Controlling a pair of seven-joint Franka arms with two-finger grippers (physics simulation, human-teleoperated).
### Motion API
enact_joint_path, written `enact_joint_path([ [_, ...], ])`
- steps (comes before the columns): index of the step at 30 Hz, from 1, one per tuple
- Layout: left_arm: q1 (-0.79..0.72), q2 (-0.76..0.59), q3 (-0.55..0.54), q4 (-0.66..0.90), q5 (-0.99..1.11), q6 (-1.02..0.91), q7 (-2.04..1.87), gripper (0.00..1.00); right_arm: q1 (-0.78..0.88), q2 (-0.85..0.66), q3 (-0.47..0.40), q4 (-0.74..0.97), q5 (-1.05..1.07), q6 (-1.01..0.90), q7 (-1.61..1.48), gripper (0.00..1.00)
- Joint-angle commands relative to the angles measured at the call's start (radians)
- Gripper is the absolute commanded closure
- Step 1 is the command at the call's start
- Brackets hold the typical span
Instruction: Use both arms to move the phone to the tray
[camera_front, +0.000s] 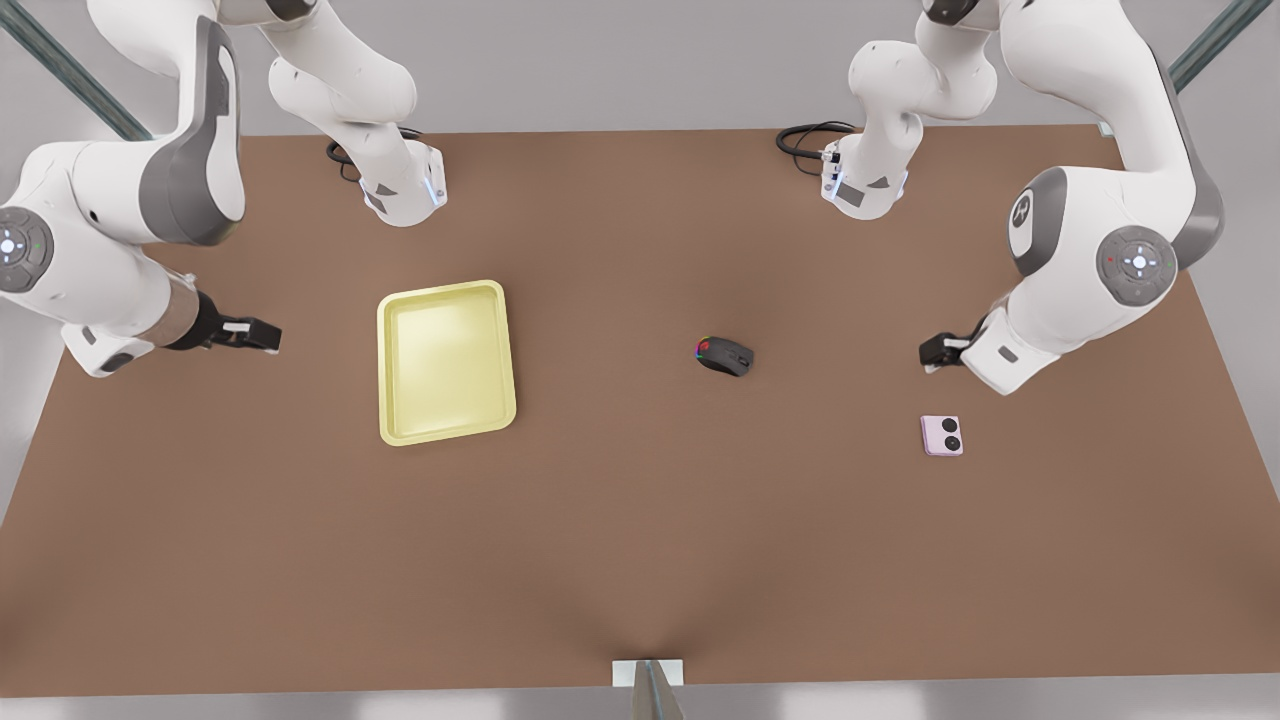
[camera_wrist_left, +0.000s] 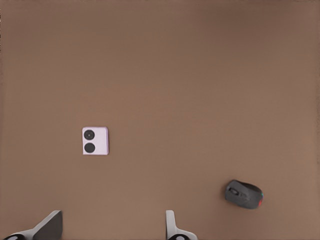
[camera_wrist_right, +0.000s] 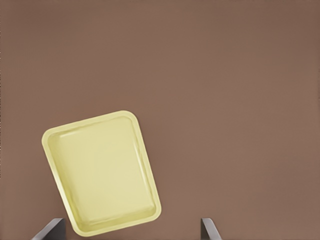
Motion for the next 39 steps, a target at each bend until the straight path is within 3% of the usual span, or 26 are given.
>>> enact_joint_path([
  [1,0.000,-0.001,0.000,0.000,0.000,0.047,-0.034,0.00,0.004,-0.003,0.004,0.002,0.001,0.045,0.034,0.00],
  [4,0.041,0.131,0.011,-0.043,0.000,0.079,-0.040,0.00,0.004,0.000,0.004,0.006,0.001,0.042,0.034,0.00],
  [5,0.090,0.186,0.010,-0.064,-0.029,0.167,-0.031,0.00,0.004,0.000,0.004,0.008,0.001,0.039,0.034,0.00],
  [6,0.123,0.193,0.011,-0.194,-0.101,0.364,0.029,0.00,0.004,0.003,0.004,0.008,0.001,0.039,0.034,0.00],
  [10,0.176,0.237,0.011,-0.432,-0.099,0.745,0.285,0.00,0.002,0.005,0.002,0.009,0.002,0.040,0.036,0.00],
  [22,0.221,0.317,0.011,-0.471,-0.004,0.819,0.506,0.00,0.002,0.008,0.002,0.012,0.004,0.042,0.036,0.00],
  [39,0.241,0.383,-0.017,-0.446,-0.053,0.828,0.425,0.00,0.002,0.008,0.002,0.012,0.005,0.045,0.037,0.00],
])
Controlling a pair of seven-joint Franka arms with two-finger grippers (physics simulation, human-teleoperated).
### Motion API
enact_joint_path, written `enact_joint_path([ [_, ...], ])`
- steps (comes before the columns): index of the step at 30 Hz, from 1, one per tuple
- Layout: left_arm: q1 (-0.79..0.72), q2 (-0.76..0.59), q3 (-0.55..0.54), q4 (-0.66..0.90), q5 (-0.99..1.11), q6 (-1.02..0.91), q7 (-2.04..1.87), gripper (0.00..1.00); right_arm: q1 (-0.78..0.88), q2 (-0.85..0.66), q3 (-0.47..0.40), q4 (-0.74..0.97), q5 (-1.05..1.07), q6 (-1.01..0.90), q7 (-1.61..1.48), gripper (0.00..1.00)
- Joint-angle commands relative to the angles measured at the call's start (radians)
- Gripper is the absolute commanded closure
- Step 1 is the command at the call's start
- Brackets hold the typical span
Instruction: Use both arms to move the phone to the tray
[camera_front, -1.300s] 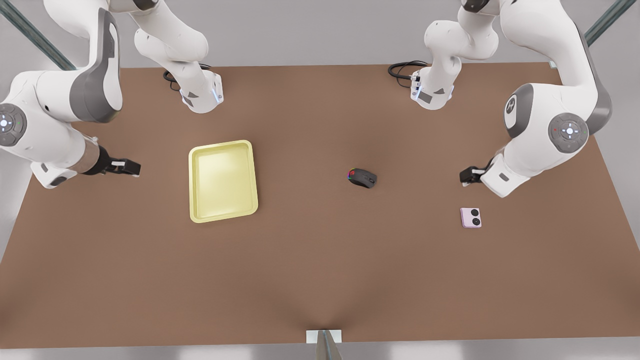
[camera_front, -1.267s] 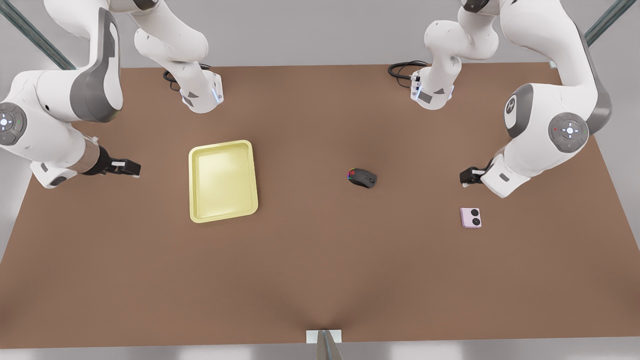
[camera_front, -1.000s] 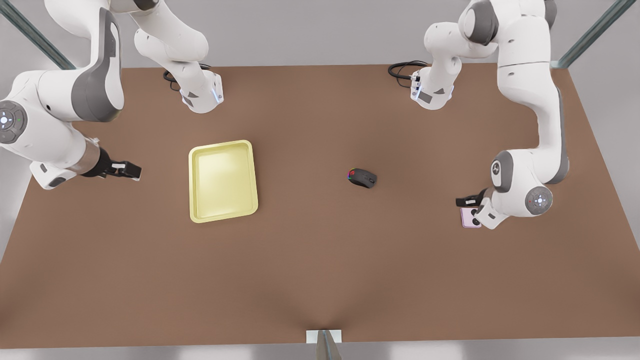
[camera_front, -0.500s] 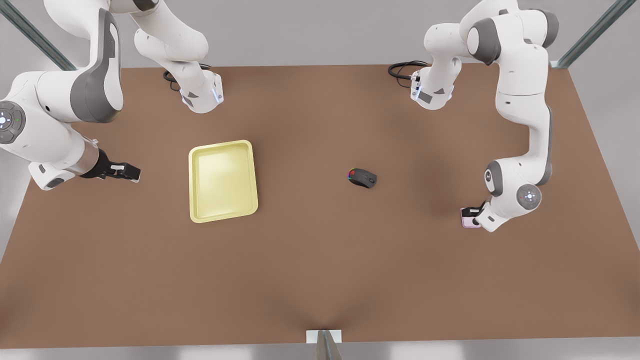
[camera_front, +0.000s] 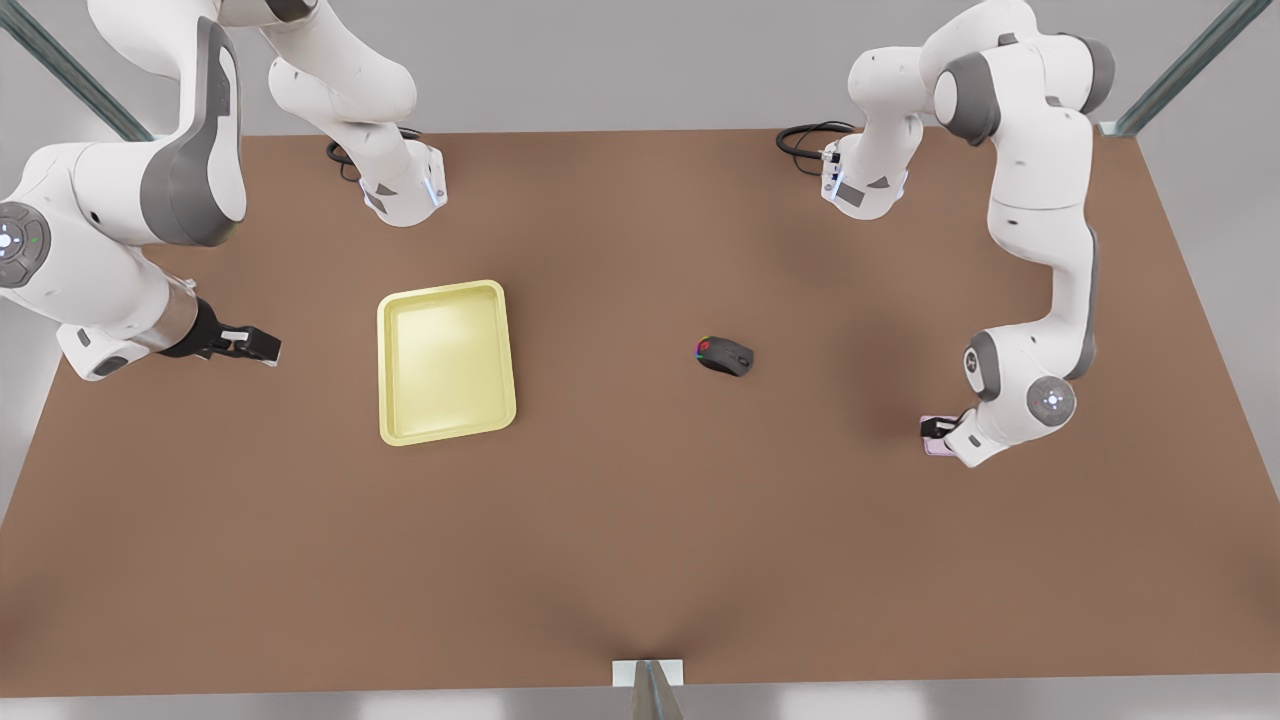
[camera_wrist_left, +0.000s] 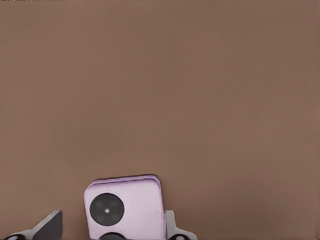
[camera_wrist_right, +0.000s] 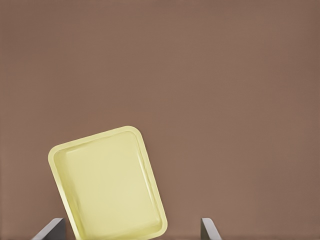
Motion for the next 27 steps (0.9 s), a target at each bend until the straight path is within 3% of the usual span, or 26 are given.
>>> enact_joint_path([
  [1,0.000,0.000,-0.004,0.001,-0.011,0.006,0.038,0.00,0.000,-0.001,0.000,0.000,0.001,0.000,0.005,0.00],
  [22,-0.005,0.045,-0.004,0.011,-0.006,0.009,-0.062,0.00,0.001,0.000,0.000,0.007,0.002,-0.005,0.008,0.00],
  [24,-0.005,0.045,-0.004,0.013,-0.006,0.009,-0.062,0.21,0.001,-0.001,0.000,0.007,0.002,-0.005,0.006,0.00],
  [27,-0.005,0.049,-0.004,0.021,-0.008,0.008,-0.070,0.22,0.001,0.000,0.000,0.007,0.002,-0.006,0.006,0.00],
])
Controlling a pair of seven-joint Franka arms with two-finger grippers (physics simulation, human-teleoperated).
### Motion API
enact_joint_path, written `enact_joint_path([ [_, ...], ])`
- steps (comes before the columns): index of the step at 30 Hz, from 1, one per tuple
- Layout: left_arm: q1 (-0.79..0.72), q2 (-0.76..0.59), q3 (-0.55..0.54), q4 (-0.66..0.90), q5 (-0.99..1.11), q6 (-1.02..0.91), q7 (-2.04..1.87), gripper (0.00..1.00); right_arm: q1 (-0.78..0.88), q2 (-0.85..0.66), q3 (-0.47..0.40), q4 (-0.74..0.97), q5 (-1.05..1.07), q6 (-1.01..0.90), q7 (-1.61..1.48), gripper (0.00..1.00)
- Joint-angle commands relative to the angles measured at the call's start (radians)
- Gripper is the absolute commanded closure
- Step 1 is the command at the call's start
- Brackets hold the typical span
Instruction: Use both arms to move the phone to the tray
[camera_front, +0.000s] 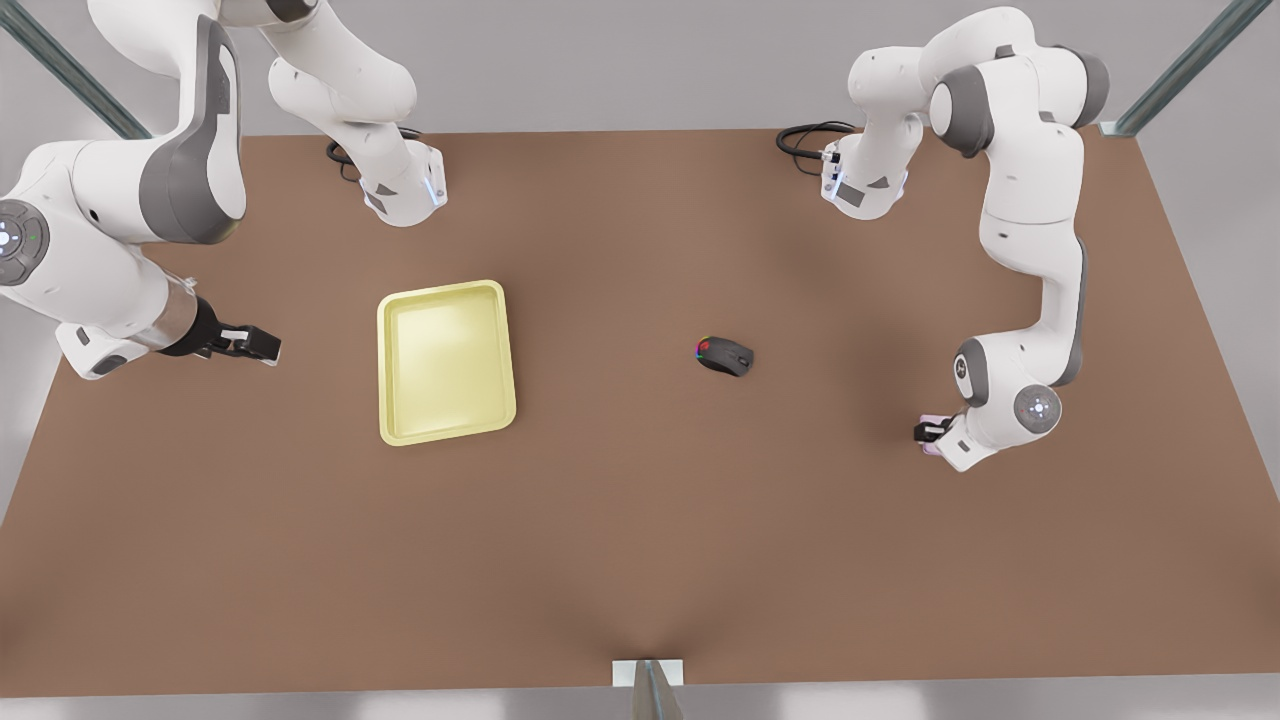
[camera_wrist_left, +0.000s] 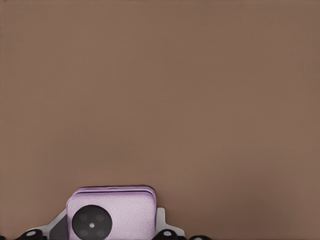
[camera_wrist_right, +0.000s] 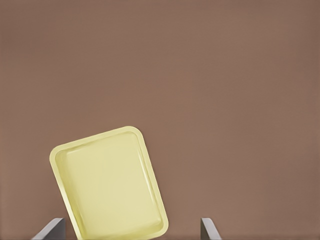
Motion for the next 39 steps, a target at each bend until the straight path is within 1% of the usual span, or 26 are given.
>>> enact_joint_path([
  [1,0.000,0.000,0.000,0.004,-0.004,-0.002,-0.041,0.21,0.000,-0.002,0.000,0.000,-0.001,-0.002,0.002,0.00],
  [2,0.000,-0.002,0.000,0.004,-0.001,-0.004,-0.054,0.19,0.000,-0.002,0.000,0.000,-0.001,-0.002,0.002,0.00],
  [4,-0.001,-0.008,0.000,0.021,0.002,-0.014,-0.114,0.22,0.000,-0.002,0.000,0.000,0.001,-0.002,0.002,0.00],
  [7,-0.008,-0.014,-0.021,0.024,0.002,-0.019,-0.159,0.22,0.000,-0.002,0.000,0.000,0.001,-0.002,0.003,0.00],
  [8,-0.038,-0.038,-0.021,0.023,-0.003,-0.028,-0.202,0.22,0.000,-0.002,0.002,0.000,0.001,-0.002,0.005,0.00],
  [9,-0.098,-0.061,-0.021,0.023,-0.001,-0.080,-0.303,0.22,0.002,-0.002,0.002,0.002,0.001,-0.002,0.006,0.00],
  [10,-0.196,-0.098,-0.021,0.023,-0.003,-0.154,-0.453,0.21,0.002,-0.002,0.002,0.002,0.001,-0.002,0.006,0.00],
  [11,-0.258,-0.121,-0.032,0.024,-0.003,-0.195,-0.548,0.21,0.002,-0.002,0.002,0.002,0.001,-0.002,0.008,0.00],
  [12,-0.299,-0.126,-0.083,0.067,-0.003,-0.261,-0.679,0.21,0.002,-0.002,0.002,0.002,0.001,-0.002,0.008,0.00],
  [13,-0.379,-0.107,-0.097,0.158,-0.003,-0.355,-0.811,0.21,0.002,-0.001,0.002,0.008,0.001,-0.002,0.008,0.00],
  [14,-0.455,-0.043,-0.098,0.332,-0.006,-0.493,-0.955,0.21,0.002,-0.002,0.002,0.011,0.001,-0.002,0.008,0.00],
  [15,-0.524,0.026,-0.098,0.466,-0.012,-0.600,-1.081,0.21,0.002,-0.002,0.003,0.011,0.001,-0.002,0.008,0.00],
  [17,-0.617,0.086,-0.098,0.576,-0.044,-0.613,-1.219,0.21,0.002,-0.001,0.003,0.011,0.001,-0.002,0.006,0.00],
  [18,-0.644,0.146,-0.098,0.648,-0.044,-0.611,-1.277,0.21,0.002,-0.001,0.003,0.011,0.001,-0.002,0.006,0.00],
  [25,-0.672,0.331,-0.112,0.871,-0.086,-0.577,-1.441,0.20,0.002,-0.001,0.003,0.011,-0.001,-0.002,0.005,0.00],
  [26,-0.678,0.348,-0.113,0.873,-0.084,-0.533,-1.435,0.20,0.002,-0.001,0.003,0.011,-0.001,0.000,0.003,0.00],
  [30,-0.689,0.377,-0.113,0.873,-0.078,-0.478,-1.420,0.19,0.002,-0.001,0.003,0.008,-0.001,0.003,0.002,0.00],
  [32,-0.701,0.393,-0.123,0.882,-0.078,-0.432,-1.300,0.19,0.002,-0.001,0.003,0.011,-0.001,0.003,0.002,0.00],
  [34,-0.699,0.399,-0.133,0.880,-0.078,-0.421,-1.271,0.19,0.002,0.009,0.003,0.011,-0.001,0.003,0.000,0.00],
  [35,-0.699,0.399,-0.133,0.880,-0.076,-0.421,-1.256,0.04,0.002,0.009,0.003,0.011,-0.001,0.003,0.002,0.00],
  [36,-0.699,0.399,-0.133,0.880,-0.078,-0.421,-1.250,0.00,0.002,0.009,0.003,0.011,-0.001,0.003,0.002,0.00],
  [38,-0.701,0.377,-0.135,0.877,-0.078,-0.444,-1.208,0.00,0.002,0.009,0.003,0.013,-0.001,0.003,0.002,0.00],
  [39,-0.692,0.351,-0.130,0.876,-0.078,-0.493,-1.208,0.00,0.002,0.009,0.003,0.013,-0.001,0.003,0.000,0.00],
])
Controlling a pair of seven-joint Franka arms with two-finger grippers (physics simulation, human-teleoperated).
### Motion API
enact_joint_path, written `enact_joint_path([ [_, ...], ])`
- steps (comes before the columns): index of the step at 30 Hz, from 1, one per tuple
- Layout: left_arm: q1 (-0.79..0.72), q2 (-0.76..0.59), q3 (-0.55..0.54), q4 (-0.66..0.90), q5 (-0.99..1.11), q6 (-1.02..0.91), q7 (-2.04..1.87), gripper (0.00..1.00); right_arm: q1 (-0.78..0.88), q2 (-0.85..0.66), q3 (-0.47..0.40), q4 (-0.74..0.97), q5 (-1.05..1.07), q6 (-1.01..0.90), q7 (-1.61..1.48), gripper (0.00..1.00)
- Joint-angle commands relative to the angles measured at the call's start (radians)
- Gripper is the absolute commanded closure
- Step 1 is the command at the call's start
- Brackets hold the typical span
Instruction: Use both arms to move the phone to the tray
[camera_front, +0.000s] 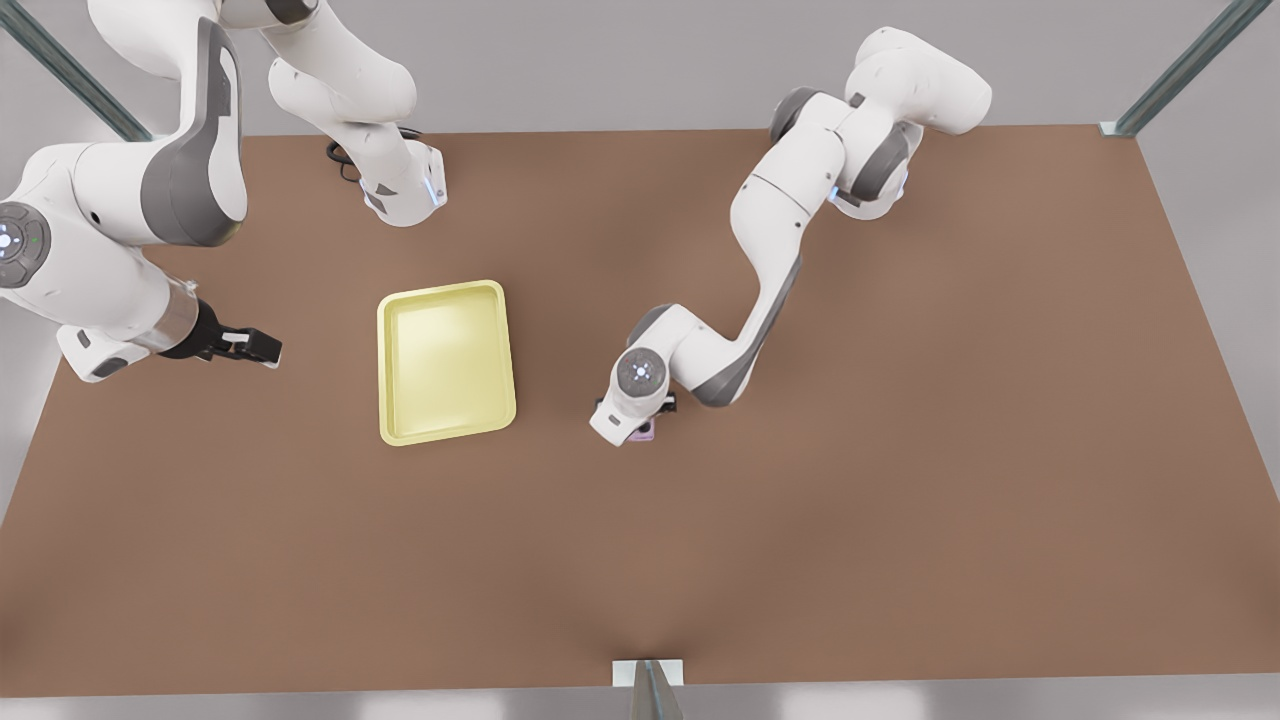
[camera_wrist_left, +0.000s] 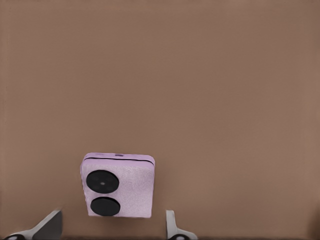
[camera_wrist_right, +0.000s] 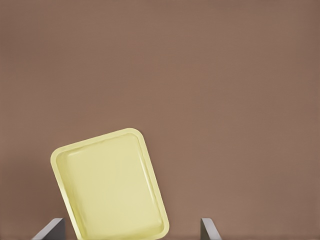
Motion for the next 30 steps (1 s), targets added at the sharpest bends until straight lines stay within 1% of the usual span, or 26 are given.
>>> enact_joint_path([
  [1,0.044,-0.066,0.004,0.000,0.000,-0.137,-0.146,0.00,0.000,-0.001,0.000,0.001,0.001,0.000,-0.003,0.00],
  [3,0.235,-0.305,0.010,0.001,0.001,-0.539,0.105,0.00,0.000,-0.001,0.000,0.001,0.001,0.002,0.003,0.00],
  [4,0.389,-0.437,0.013,0.001,0.016,-0.694,0.312,0.00,0.002,-0.001,0.002,0.001,0.001,0.002,0.003,0.00],
  [5,0.458,-0.486,0.013,0.001,0.061,-0.757,0.472,0.00,0.000,-0.001,0.016,0.001,0.001,0.002,0.008,0.00],
  [6,0.525,-0.539,0.005,-0.008,0.115,-0.799,0.618,0.00,0.000,-0.001,0.030,0.011,-0.001,0.002,0.008,0.00],
  [7,0.578,-0.664,0.007,-0.161,0.150,-0.764,0.845,0.00,0.000,-0.001,0.046,0.016,0.004,0.003,0.006,0.00],
  [8,0.582,-0.792,0.007,-0.368,0.194,-0.606,0.874,0.00,0.000,0.072,0.111,0.018,-0.009,0.011,0.002,0.00],
  [9,0.582,-0.817,0.005,-0.404,0.191,-0.581,0.879,0.00,0.002,0.123,0.178,0.050,-0.082,0.022,0.003,0.00],
  [10,0.582,-0.808,0.008,-0.376,0.190,-0.665,0.894,0.00,0.020,0.143,0.220,0.061,-0.102,0.025,0.008,0.00],
  [11,0.582,-0.803,0.007,-0.356,0.188,-0.694,0.897,0.00,0.037,0.152,0.221,0.073,-0.096,0.025,0.005,0.00],
  [12,0.570,-0.802,-0.002,-0.356,0.187,-0.745,0.883,0.00,0.048,0.194,0.241,0.105,-0.096,0.032,-0.008,0.00],
  [13,0.570,-0.788,-0.008,-0.314,0.139,-0.765,0.877,0.00,0.097,0.218,0.247,0.110,-0.104,0.048,0.012,0.00],
  [14,0.570,-0.794,-0.010,-0.299,0.119,-0.766,0.882,0.00,0.147,0.240,0.247,0.099,-0.116,0.104,0.129,0.00],
  [15,0.570,-0.796,-0.004,-0.299,0.122,-0.766,0.888,0.00,0.180,0.274,0.247,0.100,-0.118,0.132,0.166,0.00],
  [17,0.570,-0.790,0.001,-0.299,0.115,-0.765,0.897,0.00,0.198,0.347,0.247,0.104,-0.111,0.213,0.222,0.00],
  [18,0.570,-0.784,0.001,-0.299,0.113,-0.765,0.896,0.00,0.206,0.386,0.247,0.107,-0.111,0.246,0.301,0.00],
  [19,0.570,-0.784,0.001,-0.299,0.113,-0.762,0.897,0.00,0.249,0.419,0.247,0.108,-0.116,0.299,0.379,0.00],
  [23,0.572,-0.777,0.002,-0.301,0.101,-0.754,0.896,0.00,0.439,0.616,0.238,0.306,-0.164,0.316,0.769,0.00],
  [26,0.572,-0.771,0.001,-0.301,0.101,-0.754,0.897,0.00,0.548,0.784,0.232,0.504,-0.200,0.351,0.934,0.00],
  [28,0.572,-0.765,0.002,-0.301,0.101,-0.753,0.896,0.00,0.585,0.817,0.197,0.509,-0.200,0.422,0.948,0.00],
  [30,0.572,-0.765,0.002,-0.301,0.101,-0.753,0.897,0.00,0.586,0.830,0.195,0.502,-0.200,0.450,0.948,0.00],
])
